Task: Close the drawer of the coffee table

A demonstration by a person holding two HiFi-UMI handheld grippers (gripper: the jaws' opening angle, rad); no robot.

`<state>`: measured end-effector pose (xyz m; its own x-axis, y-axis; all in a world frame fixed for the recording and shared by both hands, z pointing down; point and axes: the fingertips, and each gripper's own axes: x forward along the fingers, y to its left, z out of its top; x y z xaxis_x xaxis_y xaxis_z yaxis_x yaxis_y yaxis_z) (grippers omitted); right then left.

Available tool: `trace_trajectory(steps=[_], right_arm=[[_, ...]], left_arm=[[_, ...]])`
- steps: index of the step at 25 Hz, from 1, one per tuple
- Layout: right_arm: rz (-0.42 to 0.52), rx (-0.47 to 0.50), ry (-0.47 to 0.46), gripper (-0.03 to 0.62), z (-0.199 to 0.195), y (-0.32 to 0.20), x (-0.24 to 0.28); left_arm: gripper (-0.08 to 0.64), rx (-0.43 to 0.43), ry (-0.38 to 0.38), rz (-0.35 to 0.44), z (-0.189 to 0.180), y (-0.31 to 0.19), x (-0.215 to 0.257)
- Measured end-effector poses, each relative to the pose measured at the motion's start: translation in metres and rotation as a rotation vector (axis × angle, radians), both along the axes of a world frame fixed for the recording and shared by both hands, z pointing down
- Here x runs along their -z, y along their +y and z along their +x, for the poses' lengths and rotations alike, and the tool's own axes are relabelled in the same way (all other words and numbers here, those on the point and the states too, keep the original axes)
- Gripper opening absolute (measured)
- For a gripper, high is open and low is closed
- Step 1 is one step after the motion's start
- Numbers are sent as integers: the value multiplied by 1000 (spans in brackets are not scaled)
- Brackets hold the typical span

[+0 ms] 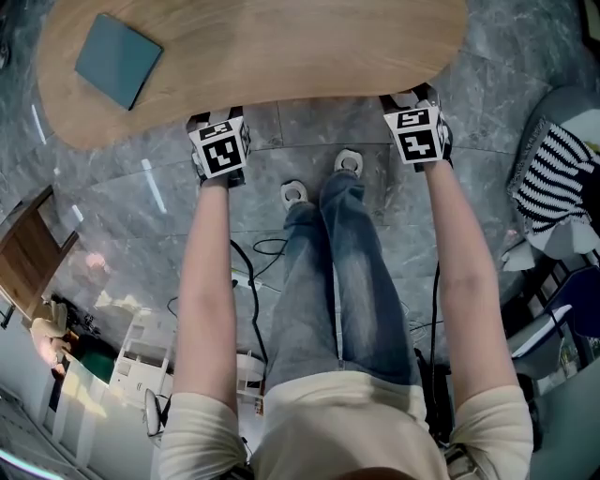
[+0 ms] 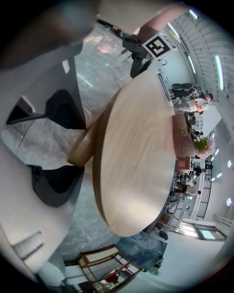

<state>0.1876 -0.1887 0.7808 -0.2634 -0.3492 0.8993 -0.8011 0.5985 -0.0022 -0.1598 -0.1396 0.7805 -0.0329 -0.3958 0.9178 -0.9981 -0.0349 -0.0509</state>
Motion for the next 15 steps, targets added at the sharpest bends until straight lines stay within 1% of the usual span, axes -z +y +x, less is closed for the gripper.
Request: trace_trajectory(steps=[3, 5, 7, 9, 10, 12, 13, 14, 15], right_arm=[[39, -123, -3, 261, 10, 2, 0], [55, -196, -4, 261, 13, 9, -1], [48, -244, -16, 261, 10, 21, -1], [49, -269, -42, 259, 2, 34, 2], [53, -275, -57, 253, -4, 41, 4], [65, -281, -83, 219, -16, 55, 12], [71, -282, -92, 173, -21, 61, 16], [79, -284, -101, 142, -27, 68, 20], [88, -287, -112, 128, -34, 73, 25]], left_arm=[[252, 69, 36, 27, 3, 4, -2], [252, 88, 57, 44, 10, 11, -3], [252, 71, 81, 62, 21, 18, -4], [250, 41, 104, 89, 35, 25, -1], [236, 30, 115, 103, 42, 29, 2], [193, 17, 133, 126, 53, 37, 8], [167, 16, 142, 138, 56, 41, 12], [144, 20, 152, 150, 59, 46, 17], [116, 27, 161, 162, 61, 50, 21]])
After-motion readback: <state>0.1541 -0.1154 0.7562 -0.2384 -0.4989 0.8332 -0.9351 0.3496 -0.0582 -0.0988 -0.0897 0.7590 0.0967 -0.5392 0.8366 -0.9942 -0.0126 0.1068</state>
